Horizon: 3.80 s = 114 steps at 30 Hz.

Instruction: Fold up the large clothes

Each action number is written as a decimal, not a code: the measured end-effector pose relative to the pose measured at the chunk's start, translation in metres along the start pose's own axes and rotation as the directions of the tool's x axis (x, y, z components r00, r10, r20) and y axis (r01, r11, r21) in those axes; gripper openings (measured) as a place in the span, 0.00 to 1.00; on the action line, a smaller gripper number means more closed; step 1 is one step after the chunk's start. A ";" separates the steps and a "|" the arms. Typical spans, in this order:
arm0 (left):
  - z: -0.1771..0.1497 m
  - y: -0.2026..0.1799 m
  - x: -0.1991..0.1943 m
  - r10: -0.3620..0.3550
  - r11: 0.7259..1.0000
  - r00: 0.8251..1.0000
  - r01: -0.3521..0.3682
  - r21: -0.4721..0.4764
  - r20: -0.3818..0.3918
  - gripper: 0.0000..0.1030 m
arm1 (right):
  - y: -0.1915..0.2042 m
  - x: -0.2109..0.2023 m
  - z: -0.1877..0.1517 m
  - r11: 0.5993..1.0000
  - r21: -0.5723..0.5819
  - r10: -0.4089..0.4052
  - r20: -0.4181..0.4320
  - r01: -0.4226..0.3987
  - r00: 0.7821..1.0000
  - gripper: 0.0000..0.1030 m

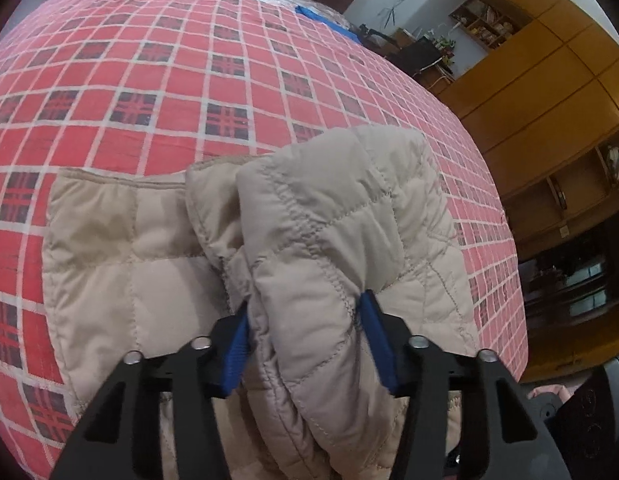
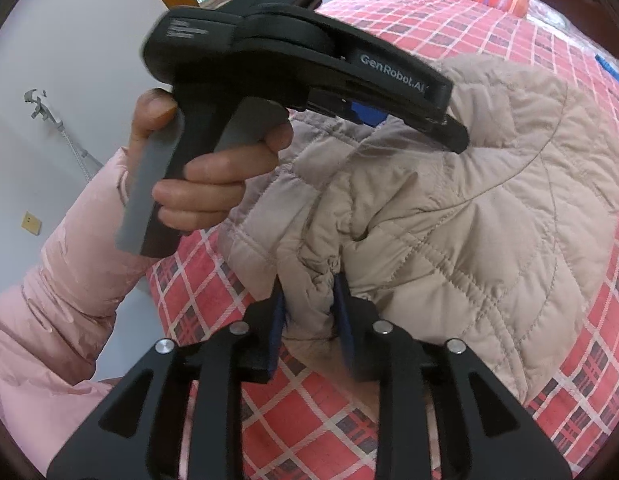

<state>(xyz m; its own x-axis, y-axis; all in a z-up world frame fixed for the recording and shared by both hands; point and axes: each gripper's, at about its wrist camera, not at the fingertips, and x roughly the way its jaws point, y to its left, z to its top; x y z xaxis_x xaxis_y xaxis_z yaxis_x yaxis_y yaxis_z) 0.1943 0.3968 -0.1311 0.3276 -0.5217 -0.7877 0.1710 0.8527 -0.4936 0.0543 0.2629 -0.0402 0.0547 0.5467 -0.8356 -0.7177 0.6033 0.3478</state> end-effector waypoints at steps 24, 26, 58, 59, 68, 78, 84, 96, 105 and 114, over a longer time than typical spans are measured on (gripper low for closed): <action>-0.015 -0.036 -0.124 -0.132 0.984 0.965 0.098 0.151 0.229 0.15 | -0.102 -0.091 -0.058 0.934 0.358 -0.079 0.144 0.023 0.986 0.52; -0.018 -0.022 -0.134 -0.117 0.986 0.961 0.084 0.142 0.249 0.15 | -0.096 -0.089 -0.054 0.939 0.344 -0.064 0.146 0.010 0.987 0.53; -0.141 0.031 -0.122 -0.020 0.998 0.993 0.026 -0.056 0.120 0.71 | -0.044 -0.017 -0.023 0.957 0.275 -0.092 0.003 0.088 0.996 0.58; -0.144 0.030 -0.118 -0.049 0.996 0.993 0.056 -0.066 0.106 0.71 | -0.044 -0.017 -0.022 0.957 0.274 -0.094 0.002 0.090 0.996 0.58; -0.146 0.047 -0.094 -0.120 0.979 0.991 0.129 -0.158 0.065 0.41 | -0.032 -0.015 -0.023 0.957 0.257 -0.139 0.009 0.132 0.990 0.58; -0.140 0.038 -0.115 -0.075 0.992 0.993 0.083 -0.091 0.090 0.22 | -0.015 -0.013 -0.022 0.959 0.228 -0.176 0.021 0.167 0.984 0.58; -0.144 0.049 -0.107 -0.064 0.993 0.996 0.069 -0.091 0.057 0.22 | -0.009 -0.006 -0.022 0.964 0.210 -0.171 0.012 0.165 0.985 0.58; -0.142 0.077 -0.067 -0.065 0.991 0.998 0.065 -0.119 0.010 0.26 | -0.011 0.009 -0.022 0.961 0.205 -0.188 -0.011 0.186 0.982 0.61; -0.154 0.080 -0.088 -0.051 0.989 0.998 0.057 -0.136 0.043 0.48 | -0.018 0.009 -0.023 0.957 0.219 -0.190 -0.010 0.188 0.982 0.63; -0.125 0.091 -0.140 -0.007 0.993 0.985 0.028 -0.117 0.172 0.58 | -0.023 0.007 -0.023 0.955 0.236 -0.181 -0.015 0.179 0.983 0.63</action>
<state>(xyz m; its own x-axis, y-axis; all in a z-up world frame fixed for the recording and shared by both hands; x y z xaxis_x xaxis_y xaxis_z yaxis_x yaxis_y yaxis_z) 0.0476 0.5443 -0.1117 0.4809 -0.5156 -0.7091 0.0702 0.8289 -0.5550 0.0549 0.2398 -0.0640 0.1728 0.4199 -0.8910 -0.5119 0.8111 0.2829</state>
